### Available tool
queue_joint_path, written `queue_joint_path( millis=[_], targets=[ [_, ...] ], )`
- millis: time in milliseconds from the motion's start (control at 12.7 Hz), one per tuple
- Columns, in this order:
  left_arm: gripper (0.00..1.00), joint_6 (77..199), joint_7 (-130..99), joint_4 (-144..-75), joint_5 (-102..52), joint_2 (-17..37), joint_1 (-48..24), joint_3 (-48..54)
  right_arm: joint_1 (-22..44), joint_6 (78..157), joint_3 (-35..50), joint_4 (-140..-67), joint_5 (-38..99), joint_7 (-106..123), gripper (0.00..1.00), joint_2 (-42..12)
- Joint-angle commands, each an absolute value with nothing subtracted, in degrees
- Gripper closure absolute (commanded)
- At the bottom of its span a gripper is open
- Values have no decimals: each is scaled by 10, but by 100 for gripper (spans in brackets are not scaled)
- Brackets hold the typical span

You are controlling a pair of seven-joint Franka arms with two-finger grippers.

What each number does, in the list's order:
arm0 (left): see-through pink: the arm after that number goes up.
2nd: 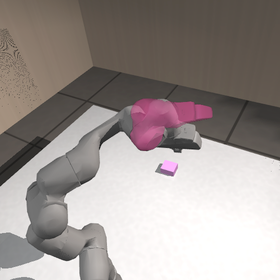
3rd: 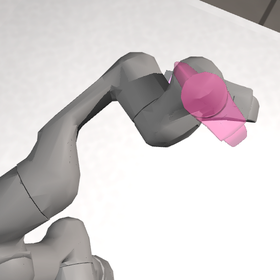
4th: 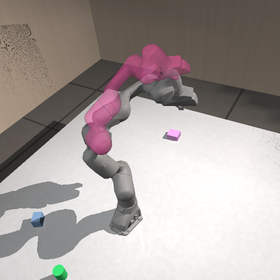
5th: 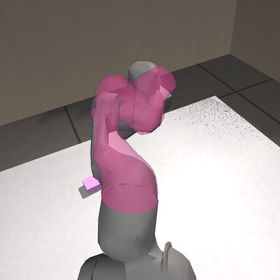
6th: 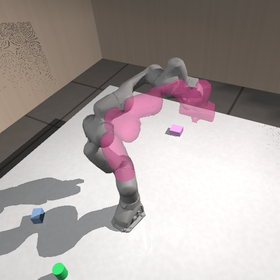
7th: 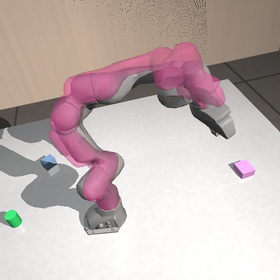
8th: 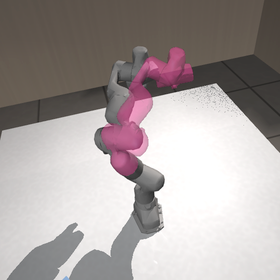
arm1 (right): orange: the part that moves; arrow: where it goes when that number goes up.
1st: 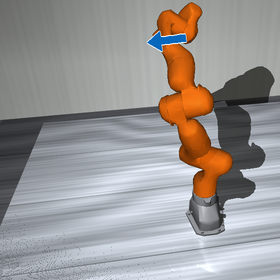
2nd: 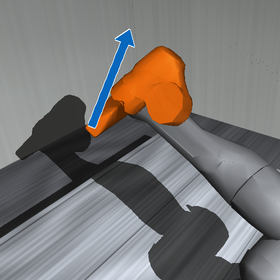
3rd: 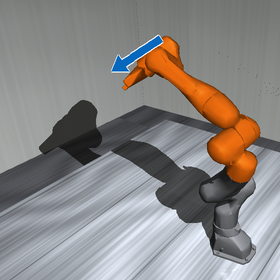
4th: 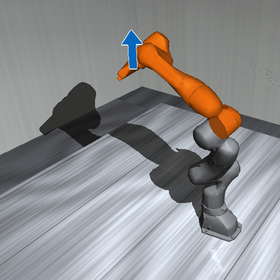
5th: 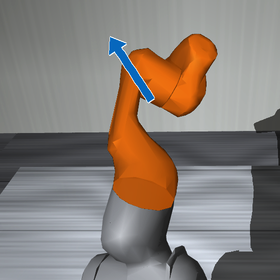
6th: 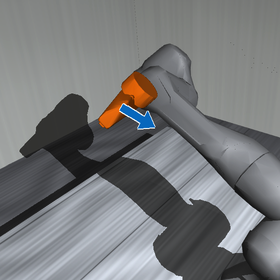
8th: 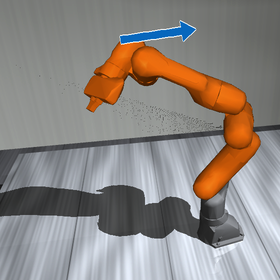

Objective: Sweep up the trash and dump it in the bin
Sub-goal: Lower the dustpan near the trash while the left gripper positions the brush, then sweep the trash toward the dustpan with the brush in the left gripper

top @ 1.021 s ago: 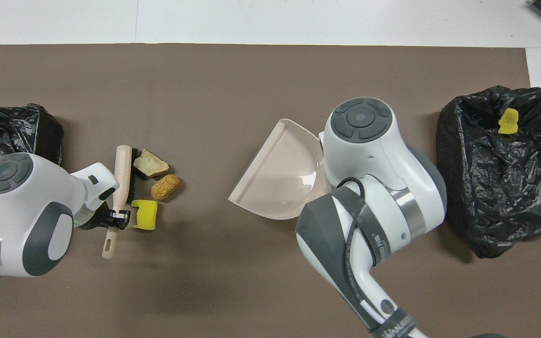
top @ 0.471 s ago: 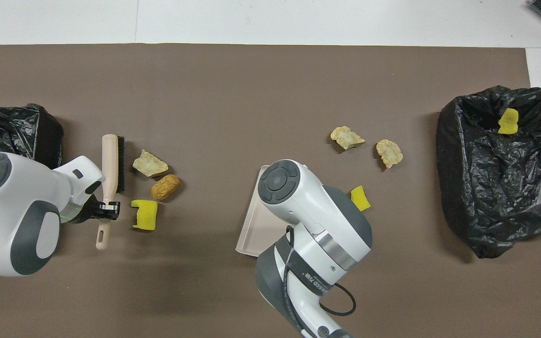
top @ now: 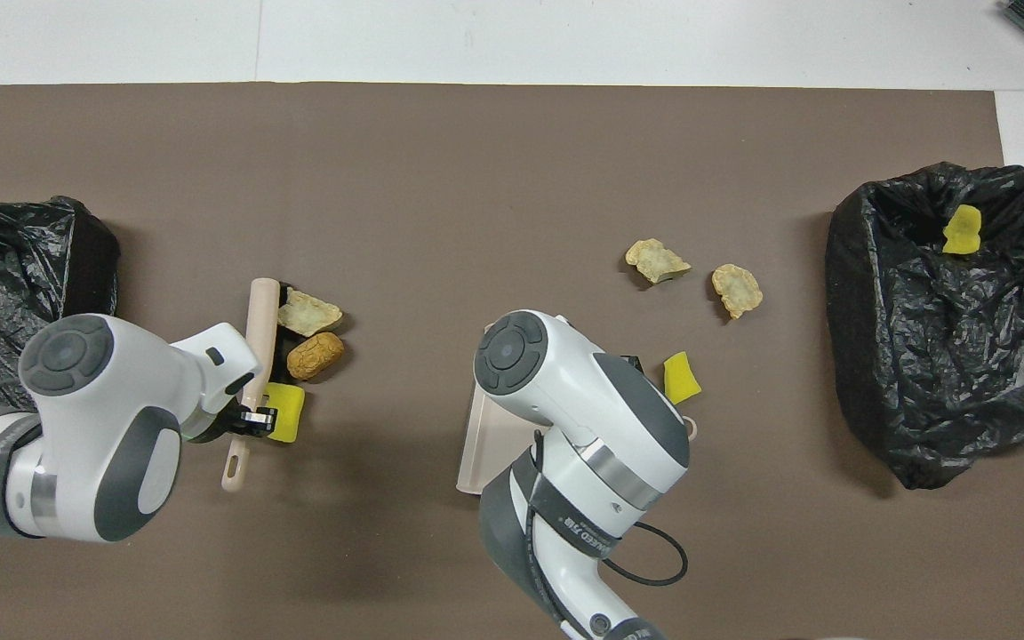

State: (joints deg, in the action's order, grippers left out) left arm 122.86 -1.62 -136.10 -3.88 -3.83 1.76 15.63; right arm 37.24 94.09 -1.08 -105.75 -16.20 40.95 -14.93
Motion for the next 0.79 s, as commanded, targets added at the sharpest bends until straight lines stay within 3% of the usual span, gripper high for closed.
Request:
queue_joint_path(
  millis=[0, 471, 707],
  targets=[
    [100, 1243, -31, -1390, -64, -54, -16, 172, 388, 976, -9, -1091, -182, 412, 100, -138],
    [100, 1259, -80, -1390, -127, -79, -18, 338, 391, 1002, -9, -1097, -186, 388, 100, -136],
    [100, 1266, -106, -1388, -127, -79, -40, 340, 395, 1023, -9, -1103, -186, 370, 100, -135]
  ],
)
